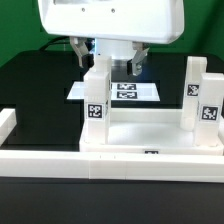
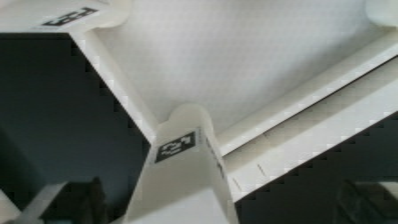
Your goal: Assemble desk
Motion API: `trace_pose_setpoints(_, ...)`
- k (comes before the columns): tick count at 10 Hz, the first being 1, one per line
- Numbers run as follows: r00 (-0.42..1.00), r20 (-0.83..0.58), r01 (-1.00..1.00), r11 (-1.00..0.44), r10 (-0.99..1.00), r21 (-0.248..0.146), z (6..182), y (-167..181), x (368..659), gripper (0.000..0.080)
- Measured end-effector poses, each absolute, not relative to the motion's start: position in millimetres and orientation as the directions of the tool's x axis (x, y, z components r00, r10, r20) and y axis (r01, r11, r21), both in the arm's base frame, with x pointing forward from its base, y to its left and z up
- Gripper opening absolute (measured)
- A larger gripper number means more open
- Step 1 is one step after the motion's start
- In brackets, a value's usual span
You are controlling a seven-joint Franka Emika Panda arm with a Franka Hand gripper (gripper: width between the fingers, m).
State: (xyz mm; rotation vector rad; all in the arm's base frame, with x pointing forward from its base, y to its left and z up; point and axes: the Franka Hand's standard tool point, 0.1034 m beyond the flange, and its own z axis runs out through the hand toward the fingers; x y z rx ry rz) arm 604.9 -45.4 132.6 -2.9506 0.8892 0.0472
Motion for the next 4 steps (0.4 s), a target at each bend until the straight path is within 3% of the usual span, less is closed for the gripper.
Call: trace_pose_setpoints(4, 0.833, -0.047, -0.553, -0.832, -0.551, -0.047, 132.1, -45.5, 604.7, 0.0649)
